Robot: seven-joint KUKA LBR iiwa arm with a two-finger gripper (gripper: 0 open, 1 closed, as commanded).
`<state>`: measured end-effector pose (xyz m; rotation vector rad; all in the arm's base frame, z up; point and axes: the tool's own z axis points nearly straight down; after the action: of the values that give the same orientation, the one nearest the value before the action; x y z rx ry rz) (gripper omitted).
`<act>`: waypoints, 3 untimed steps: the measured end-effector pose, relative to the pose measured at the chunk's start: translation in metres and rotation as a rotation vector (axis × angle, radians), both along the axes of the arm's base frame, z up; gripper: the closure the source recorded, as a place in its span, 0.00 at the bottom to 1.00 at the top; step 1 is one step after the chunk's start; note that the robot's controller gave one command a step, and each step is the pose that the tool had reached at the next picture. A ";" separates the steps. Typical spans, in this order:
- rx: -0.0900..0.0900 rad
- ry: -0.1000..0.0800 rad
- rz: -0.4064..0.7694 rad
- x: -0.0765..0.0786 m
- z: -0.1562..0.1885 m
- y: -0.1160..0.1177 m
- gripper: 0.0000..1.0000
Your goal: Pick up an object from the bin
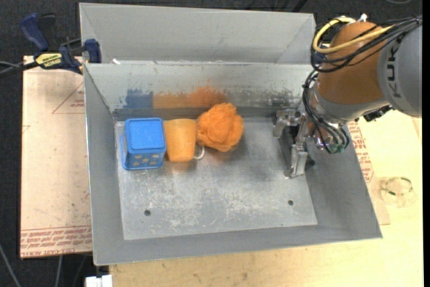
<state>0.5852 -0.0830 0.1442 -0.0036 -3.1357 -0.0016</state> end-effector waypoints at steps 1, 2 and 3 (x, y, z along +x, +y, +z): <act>-0.001 -0.007 0.001 0.002 0.005 0.000 0.00; 0.000 0.003 -0.032 -0.008 0.048 0.032 0.00; 0.003 -0.010 -0.028 0.023 0.093 0.043 0.00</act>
Offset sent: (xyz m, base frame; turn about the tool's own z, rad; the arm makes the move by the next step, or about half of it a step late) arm -0.0156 0.0758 0.1118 0.0673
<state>0.6082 -0.0405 0.2373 -0.0478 -3.1455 -0.0058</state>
